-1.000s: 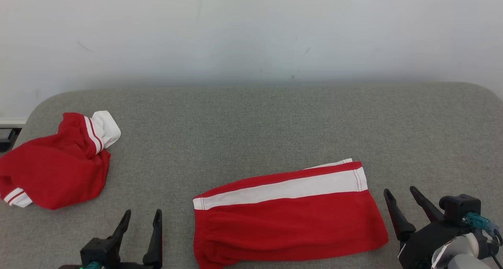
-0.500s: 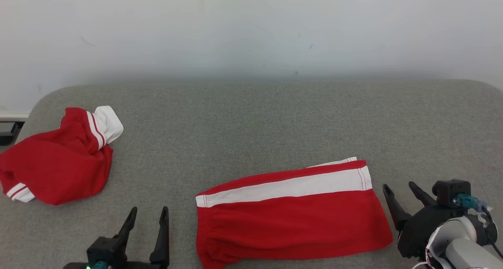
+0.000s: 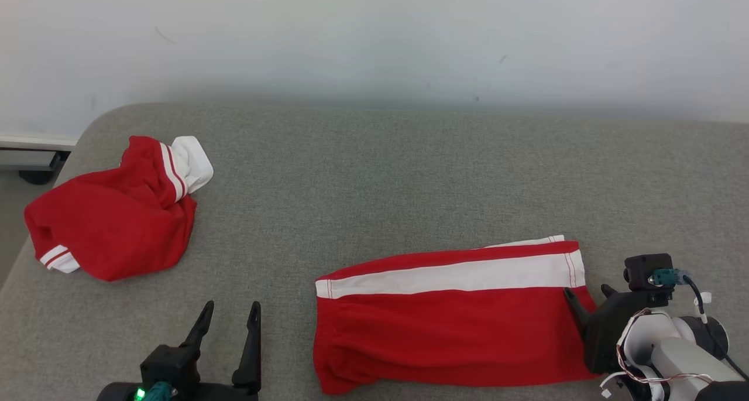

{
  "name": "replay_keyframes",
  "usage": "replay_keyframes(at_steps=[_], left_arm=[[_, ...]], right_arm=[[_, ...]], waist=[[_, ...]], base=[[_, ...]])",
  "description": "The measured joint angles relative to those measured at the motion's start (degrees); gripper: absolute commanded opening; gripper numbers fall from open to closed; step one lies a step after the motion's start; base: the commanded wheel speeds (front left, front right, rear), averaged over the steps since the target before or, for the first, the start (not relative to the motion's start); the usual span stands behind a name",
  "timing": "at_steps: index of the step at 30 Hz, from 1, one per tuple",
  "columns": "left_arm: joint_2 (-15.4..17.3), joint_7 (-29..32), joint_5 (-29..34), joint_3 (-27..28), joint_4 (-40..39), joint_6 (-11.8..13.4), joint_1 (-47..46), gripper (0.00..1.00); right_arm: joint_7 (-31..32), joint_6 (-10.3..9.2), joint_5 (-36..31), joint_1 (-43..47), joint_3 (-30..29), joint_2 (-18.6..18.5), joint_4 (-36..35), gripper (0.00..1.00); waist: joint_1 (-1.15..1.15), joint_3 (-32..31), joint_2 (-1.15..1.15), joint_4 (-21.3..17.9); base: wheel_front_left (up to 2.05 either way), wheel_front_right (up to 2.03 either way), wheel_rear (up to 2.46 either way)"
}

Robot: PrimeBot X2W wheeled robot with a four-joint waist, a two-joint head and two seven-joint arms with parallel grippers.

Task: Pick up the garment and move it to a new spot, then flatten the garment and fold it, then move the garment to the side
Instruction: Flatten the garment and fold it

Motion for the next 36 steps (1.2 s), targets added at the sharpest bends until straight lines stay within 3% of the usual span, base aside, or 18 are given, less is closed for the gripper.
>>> replay_keyframes(at_steps=[13, 14, 15, 16, 17, 26, 36], left_arm=[[-0.74, 0.56, 0.34, -0.09, -0.07, 0.00, -1.44, 1.00], [-0.71, 0.58, 0.35, -0.07, -0.01, 0.00, -1.42, 1.00], [-0.73, 0.75, 0.40, -0.07, 0.02, 0.00, -1.42, 1.00], [-0.74, 0.76, 0.48, -0.08, 0.05, 0.00, -1.42, 1.00], [-0.74, 0.78, 0.57, -0.08, 0.09, 0.00, -1.42, 1.00], [-0.79, 0.98, 0.58, 0.42, 0.63, 0.00, -1.32, 1.00], [-0.90, 0.98, 0.26, 0.59, 1.10, 0.00, -0.79, 1.00]], right_arm=[[3.27, 2.55, 0.81, -3.31, 1.72, 2.36, 6.55, 1.00], [3.56, 2.92, 0.81, -3.74, 1.83, 2.59, 7.00, 0.93], [3.92, 3.14, 0.81, -4.06, 1.93, 2.76, 7.26, 0.37], [4.24, 3.47, 0.81, -4.20, 2.11, 2.91, 7.54, 0.37], [4.25, 3.70, 0.81, -4.35, 2.23, 2.99, 7.89, 0.00], [5.00, 6.55, 0.78, -6.33, 2.90, 3.42, 10.99, 0.00], [4.20, 8.76, -0.40, -8.33, 1.97, -4.47, 13.95, 0.00]], waist=[[0.00, 1.52, 0.00, 1.86], [0.00, 1.53, 0.00, 1.92], [0.00, 1.53, 0.00, 1.95], [0.00, 1.51, 0.00, 1.98], [0.00, 1.48, 0.00, 2.00], [0.00, 0.69, 0.00, 1.05], [0.00, -0.59, 0.00, -1.21]], base=[[0.00, 0.00, 0.00], [0.00, 0.00, 0.00], [0.00, 0.00, 0.00], [0.00, 0.00, 0.00], [0.00, 0.00, 0.00], [0.00, 0.00, 0.00], [0.00, 0.00, 0.00]])
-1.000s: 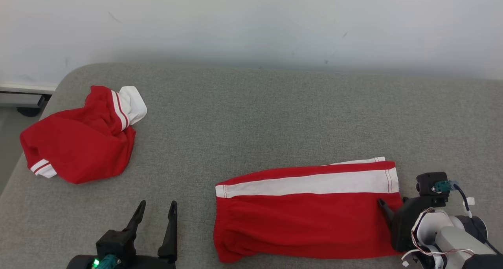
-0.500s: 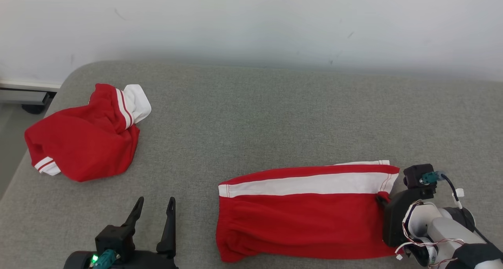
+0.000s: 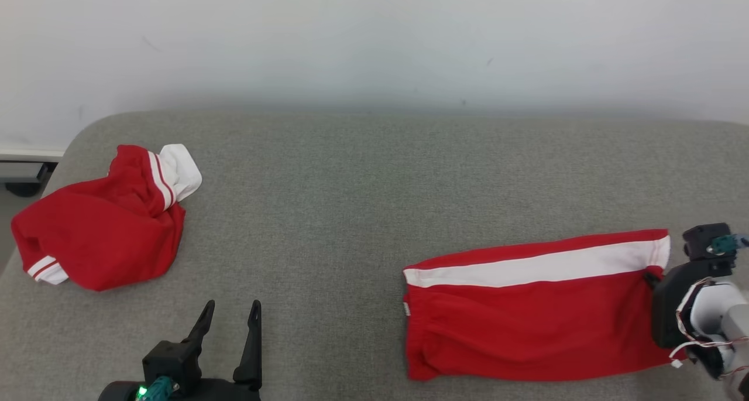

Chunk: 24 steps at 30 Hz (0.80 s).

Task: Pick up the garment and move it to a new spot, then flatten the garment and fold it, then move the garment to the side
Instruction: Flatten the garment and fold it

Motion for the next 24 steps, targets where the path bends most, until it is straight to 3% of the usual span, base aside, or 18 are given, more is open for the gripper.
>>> replay_keyframes(at_steps=[7, 15, 24], left_arm=[[-0.18, 0.00, -0.15, -0.02, 0.08, 0.00, 0.95, 1.00], [-0.29, 0.02, -0.25, -0.03, 0.15, 0.00, 0.97, 1.00], [-0.31, 0.11, -0.56, 0.00, 0.09, 0.00, 0.97, 1.00]], right_arm=[[0.01, 1.55, 0.53, -0.29, -1.14, -2.19, -1.09, 0.00], [2.46, 4.22, 12.74, 1.52, -6.73, 0.70, -7.22, 0.00], [8.47, 4.26, 20.93, 4.86, -7.45, 1.81, -17.41, 0.00]], waist=[[0.00, -0.69, 0.00, -1.89], [0.00, -0.81, 0.00, -3.11], [0.00, -1.03, 0.00, -3.65]], base=[[0.00, 0.00, 0.00], [0.00, 0.00, 0.00], [0.00, 0.00, 0.00]])
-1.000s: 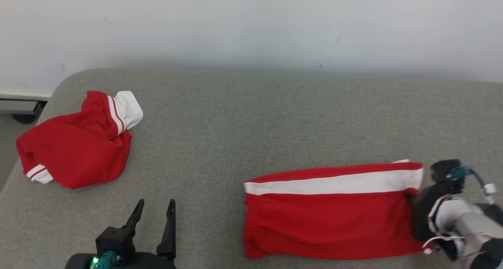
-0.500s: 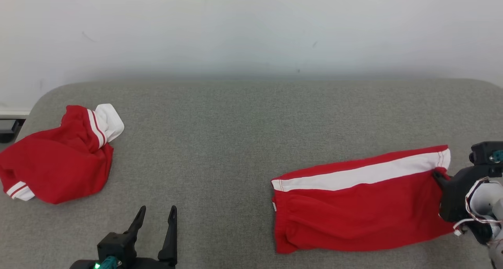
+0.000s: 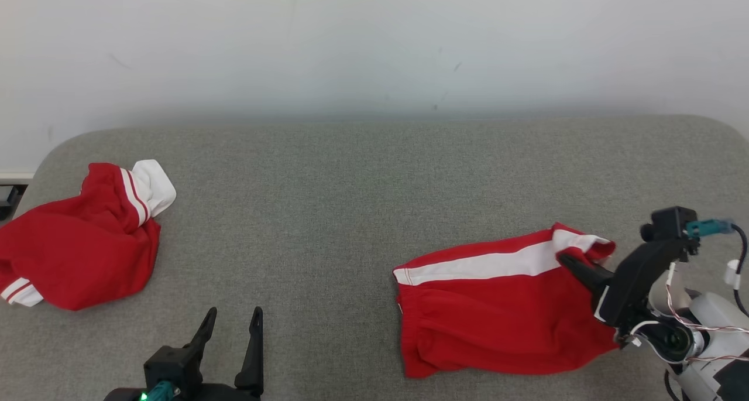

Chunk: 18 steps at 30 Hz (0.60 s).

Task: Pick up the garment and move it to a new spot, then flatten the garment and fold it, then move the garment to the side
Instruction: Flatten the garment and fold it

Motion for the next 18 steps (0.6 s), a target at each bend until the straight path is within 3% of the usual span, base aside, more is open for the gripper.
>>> replay_keyframes(at_steps=[7, 18], left_arm=[[-0.23, 0.49, -0.07, -0.57, -0.03, -0.07, -0.07, 1.00], [-0.98, 0.91, -0.10, -1.04, 0.51, -0.11, -0.37, 1.00]], right_arm=[[3.57, 0.00, 3.13, 1.43, 0.85, -0.47, -8.01, 0.00], [6.68, -0.01, 3.64, 1.99, 1.86, -0.58, -14.54, 0.00]], waist=[[0.00, 0.01, 0.00, 0.17], [0.00, 0.37, 0.00, 2.29]], base=[[0.00, 0.00, 0.00], [0.00, 0.00, 0.00]])
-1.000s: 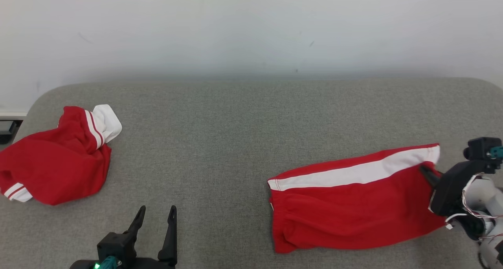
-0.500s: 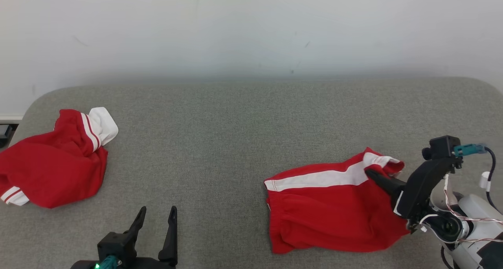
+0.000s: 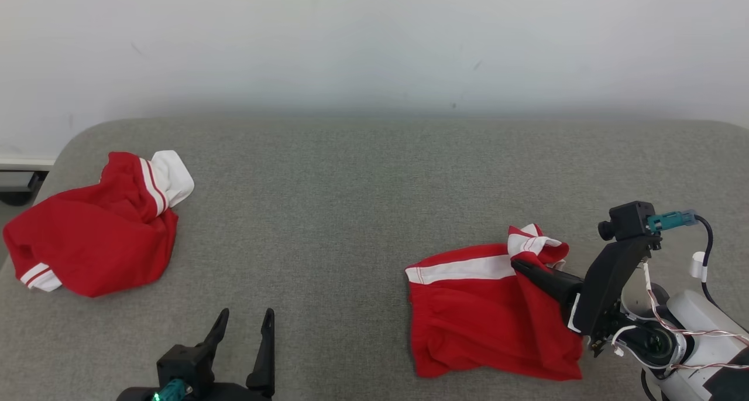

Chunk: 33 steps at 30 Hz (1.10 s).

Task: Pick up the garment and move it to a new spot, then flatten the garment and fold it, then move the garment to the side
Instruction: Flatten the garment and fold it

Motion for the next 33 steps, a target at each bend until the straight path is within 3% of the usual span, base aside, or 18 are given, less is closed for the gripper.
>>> replay_keyframes(at_steps=[17, 33], left_arm=[[-1.00, 0.08, -0.14, -1.81, 1.36, -0.52, -1.47, 1.00], [-1.98, 0.07, -0.58, -3.13, 3.66, -1.01, -3.33, 1.00]], right_arm=[[2.05, -4.38, -0.69, -2.47, 1.54, 1.55, -2.18, 0.00], [3.56, -7.66, -2.98, -4.84, 3.65, 3.46, 1.98, 0.00]], waist=[[0.00, 1.10, 0.00, 3.34], [0.00, 1.94, 0.00, 6.99]], base=[[0.00, 0.00, 0.00], [0.00, 0.00, 0.00]])
